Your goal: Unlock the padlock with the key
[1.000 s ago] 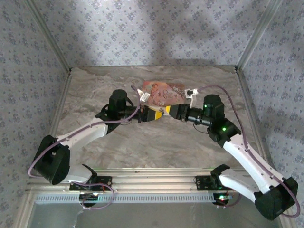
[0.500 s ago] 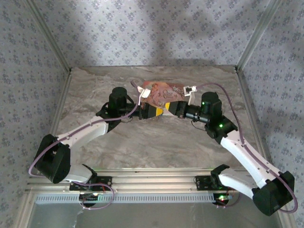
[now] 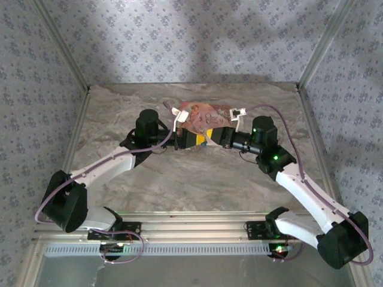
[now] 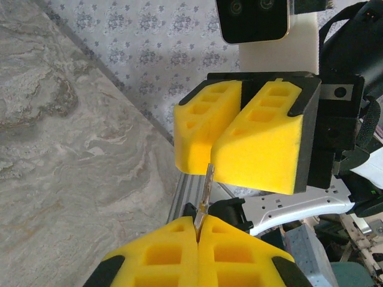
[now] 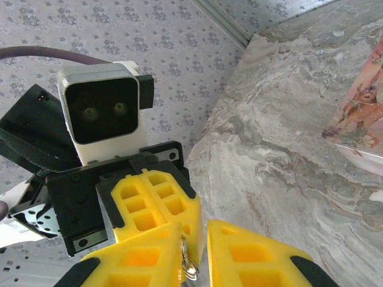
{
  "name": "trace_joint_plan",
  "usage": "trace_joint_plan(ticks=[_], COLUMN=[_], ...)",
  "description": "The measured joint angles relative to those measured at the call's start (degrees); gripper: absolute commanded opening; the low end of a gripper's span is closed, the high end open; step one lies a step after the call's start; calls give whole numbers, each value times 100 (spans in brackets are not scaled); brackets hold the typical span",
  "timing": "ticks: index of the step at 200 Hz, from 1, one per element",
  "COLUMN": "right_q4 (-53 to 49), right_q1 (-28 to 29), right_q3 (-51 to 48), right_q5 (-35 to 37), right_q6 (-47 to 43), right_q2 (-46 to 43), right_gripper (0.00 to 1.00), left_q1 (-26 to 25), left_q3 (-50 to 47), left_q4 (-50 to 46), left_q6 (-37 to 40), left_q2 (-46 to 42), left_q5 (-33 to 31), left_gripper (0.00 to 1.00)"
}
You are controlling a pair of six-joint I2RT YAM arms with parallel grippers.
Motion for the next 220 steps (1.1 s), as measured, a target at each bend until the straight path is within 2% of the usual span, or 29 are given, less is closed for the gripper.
trace_joint_plan(ticks=[65, 96, 113, 143, 154, 167, 172, 187, 220], right_q4=[103, 310, 407, 509, 501, 341, 223, -498, -2621], right_q1=[44, 114, 144, 175, 199, 264, 310, 511, 992], right_q3=[0, 0, 0, 0, 2, 59, 109, 411, 1626], right_q5=[0, -13, -33, -59, -59, -39, -11, 236, 1550], right_q6=[26, 66, 66, 85, 42, -105, -170, -619, -1808], right_q2=[92, 212, 271, 334, 337, 339, 350, 393, 721], right_gripper=[21, 10, 0, 0, 0, 0, 0, 0, 0], left_q1=[2, 35, 55, 85, 85, 81, 70, 66, 339], left_q3=[-2, -4, -11, -13, -28, -39, -44, -46, -107], left_q4=[-2, -28, -74, -146, -188, -306, -352, -688, -1462], left_q6=[-48, -107, -111, -107, -87, 37, 39, 262, 787], left_q2=[-2, -2, -4, -24, -61, -125, -149, -304, -798], left_q5=[17, 33, 66, 105, 103, 101, 87, -44, -678], left_gripper=[0, 0, 0, 0, 15, 39, 44, 51, 51])
